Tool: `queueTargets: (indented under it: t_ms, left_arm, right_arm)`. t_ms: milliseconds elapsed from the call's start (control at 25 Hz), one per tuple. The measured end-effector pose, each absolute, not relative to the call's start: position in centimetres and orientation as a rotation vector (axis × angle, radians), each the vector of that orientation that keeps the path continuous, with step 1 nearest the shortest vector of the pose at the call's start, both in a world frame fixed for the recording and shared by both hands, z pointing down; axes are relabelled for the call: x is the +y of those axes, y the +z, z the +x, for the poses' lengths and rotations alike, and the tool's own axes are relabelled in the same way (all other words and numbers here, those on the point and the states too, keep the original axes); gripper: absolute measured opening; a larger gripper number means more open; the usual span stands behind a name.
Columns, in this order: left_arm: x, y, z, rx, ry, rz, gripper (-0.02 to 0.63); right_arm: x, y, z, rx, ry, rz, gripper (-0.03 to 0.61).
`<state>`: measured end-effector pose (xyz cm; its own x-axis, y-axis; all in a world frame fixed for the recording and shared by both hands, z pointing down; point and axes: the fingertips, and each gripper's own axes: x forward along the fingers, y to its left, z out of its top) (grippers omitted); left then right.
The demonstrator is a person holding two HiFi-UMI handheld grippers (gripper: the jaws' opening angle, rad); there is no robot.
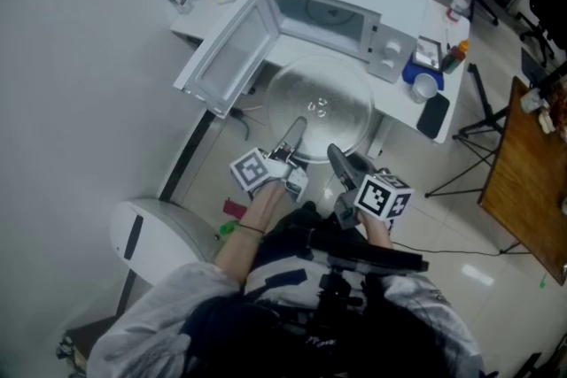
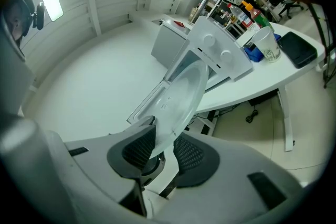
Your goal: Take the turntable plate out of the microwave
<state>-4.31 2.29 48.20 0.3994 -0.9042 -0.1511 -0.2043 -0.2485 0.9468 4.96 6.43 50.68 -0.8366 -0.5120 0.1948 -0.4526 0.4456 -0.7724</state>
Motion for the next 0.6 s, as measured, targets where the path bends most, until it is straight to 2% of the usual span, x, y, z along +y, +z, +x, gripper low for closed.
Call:
queueTargets:
  t_ms: [600]
  left_arm:
    - [2.24,48.34,-5.28,-0.936,-0.927,1.687,0.026]
  right_arm:
    - [6.71,50.00,3.83,2.607,-1.346,-0.921,0.118]
